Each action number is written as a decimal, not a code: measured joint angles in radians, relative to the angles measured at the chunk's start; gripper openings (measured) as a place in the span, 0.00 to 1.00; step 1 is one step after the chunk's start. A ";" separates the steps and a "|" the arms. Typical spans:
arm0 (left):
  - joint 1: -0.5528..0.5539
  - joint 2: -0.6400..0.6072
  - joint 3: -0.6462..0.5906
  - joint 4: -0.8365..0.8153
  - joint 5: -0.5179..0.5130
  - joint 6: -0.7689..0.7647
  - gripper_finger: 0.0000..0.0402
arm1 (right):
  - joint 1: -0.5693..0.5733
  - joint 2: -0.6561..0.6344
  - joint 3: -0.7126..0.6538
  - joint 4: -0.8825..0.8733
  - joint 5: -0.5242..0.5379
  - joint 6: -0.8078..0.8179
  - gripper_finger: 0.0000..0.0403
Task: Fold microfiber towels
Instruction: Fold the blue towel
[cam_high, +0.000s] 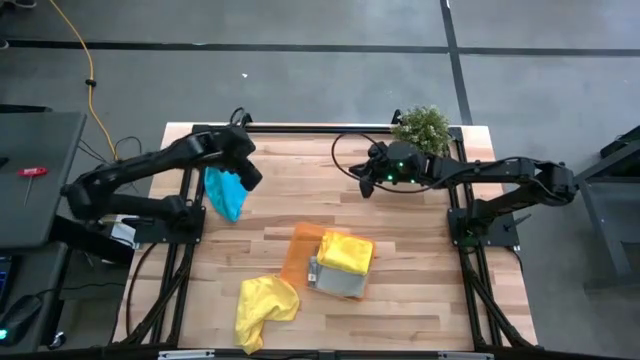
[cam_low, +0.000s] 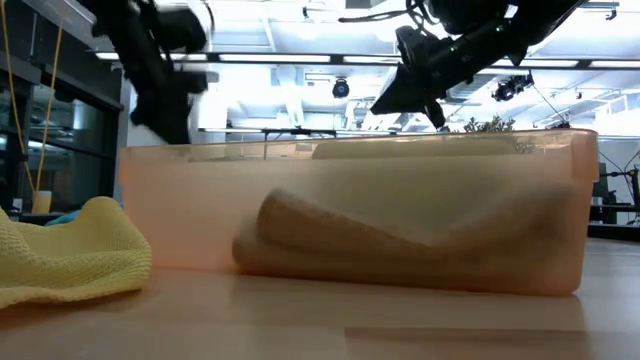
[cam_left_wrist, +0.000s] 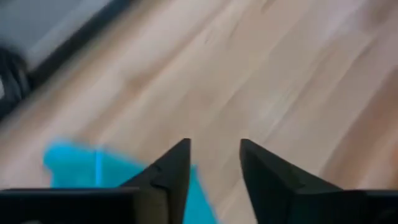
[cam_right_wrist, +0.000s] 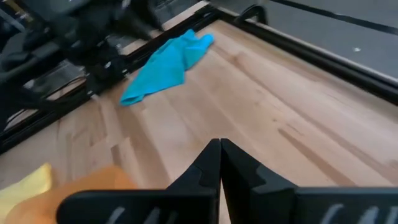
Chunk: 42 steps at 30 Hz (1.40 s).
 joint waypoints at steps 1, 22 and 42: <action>0.017 0.040 0.000 -0.023 0.014 -0.002 0.36 | -0.004 0.000 0.000 0.000 0.012 0.006 0.00; 0.076 0.528 0.002 0.023 -0.016 0.154 0.50 | -0.011 0.001 0.001 -0.001 0.100 0.095 0.00; 0.053 0.559 0.062 0.041 0.012 0.296 0.01 | -0.010 0.001 0.001 -0.002 0.100 0.110 0.00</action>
